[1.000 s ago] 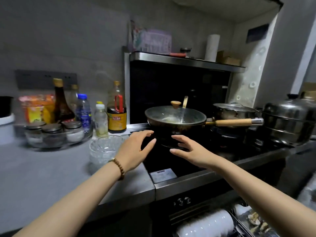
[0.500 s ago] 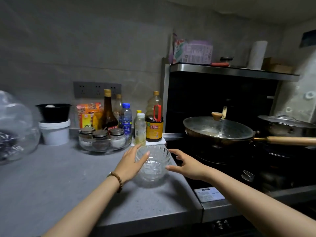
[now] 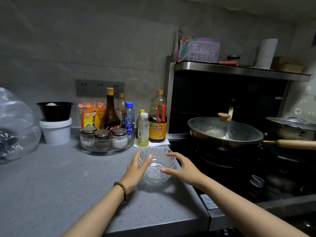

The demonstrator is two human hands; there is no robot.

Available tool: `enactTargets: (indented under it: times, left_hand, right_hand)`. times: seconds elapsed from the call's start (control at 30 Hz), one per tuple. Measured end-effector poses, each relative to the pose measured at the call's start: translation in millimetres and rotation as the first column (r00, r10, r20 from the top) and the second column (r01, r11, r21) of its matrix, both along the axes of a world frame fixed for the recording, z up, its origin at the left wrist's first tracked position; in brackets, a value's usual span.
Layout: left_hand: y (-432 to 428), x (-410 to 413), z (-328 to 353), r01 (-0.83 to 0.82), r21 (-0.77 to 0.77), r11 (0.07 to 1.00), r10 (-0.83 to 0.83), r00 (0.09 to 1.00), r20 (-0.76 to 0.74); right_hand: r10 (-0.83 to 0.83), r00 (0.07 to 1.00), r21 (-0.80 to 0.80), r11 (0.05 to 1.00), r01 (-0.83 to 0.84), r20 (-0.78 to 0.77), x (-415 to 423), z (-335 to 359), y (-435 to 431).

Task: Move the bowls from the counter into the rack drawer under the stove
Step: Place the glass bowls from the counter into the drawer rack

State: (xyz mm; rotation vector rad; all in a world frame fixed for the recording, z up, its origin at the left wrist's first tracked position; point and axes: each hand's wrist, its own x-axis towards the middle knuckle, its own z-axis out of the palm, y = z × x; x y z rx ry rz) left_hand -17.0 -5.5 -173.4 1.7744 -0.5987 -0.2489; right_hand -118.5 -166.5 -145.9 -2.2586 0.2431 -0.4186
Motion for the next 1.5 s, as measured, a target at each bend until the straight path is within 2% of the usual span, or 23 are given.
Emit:
enactTargets:
  times: [0.23,0.37,0.5,0.73,0.87,1.0,1.13,1.23,1.37,1.5]
  left_hand:
    - [0,-12,15,0.026,-0.09,0.996,-0.018,0.996,0.087]
    - [-15,-35,44,0.109,-0.19,0.976,-0.084,0.987,0.135]
    - [-44,-63,60,0.23,-0.321,0.919,-0.176,0.966,0.189]
    - [-114,-126,52,0.401,-0.407,0.821,-0.387,0.914,0.12]
    - [-157,-163,32,0.465,-0.364,0.807,-0.474,0.878,0.072]
    - [-197,-207,8,0.545,-0.336,0.768,-0.585,0.811,-0.021]
    - [-235,-241,-23,0.627,-0.285,0.725,-0.683,0.709,-0.178]
    - [-257,-260,-50,0.668,-0.219,0.711,-0.702,0.659,-0.27]
    - [-280,-278,-93,0.684,-0.114,0.721,-0.67,0.644,-0.37]
    - [-296,-287,-132,0.675,-0.08,0.733,-0.607,0.597,-0.524]
  right_hand:
    - [-0.001,0.987,0.047,0.999,-0.006,0.158,-10,7,0]
    - [-0.033,0.949,0.215,0.976,-0.037,0.312,-30,27,-8]
    - [-0.046,0.935,0.381,0.919,-0.098,0.352,-65,44,-21]
    - [-0.133,0.967,0.385,0.922,0.04,0.219,-145,33,-80]
    - [-0.155,0.985,0.365,0.923,0.117,0.075,-200,16,-122]
    - [-0.18,0.984,0.323,0.932,0.166,0.012,-255,-7,-154]
    - [-0.228,0.972,0.298,0.925,0.237,-0.066,-302,-25,-180]
    - [-0.213,0.966,0.306,0.919,0.248,-0.144,-325,-40,-191]
    - [-0.209,0.951,0.306,0.912,0.274,-0.229,-342,-73,-212]
    - [-0.201,0.941,0.399,0.867,0.3,-0.27,-343,-105,-228]
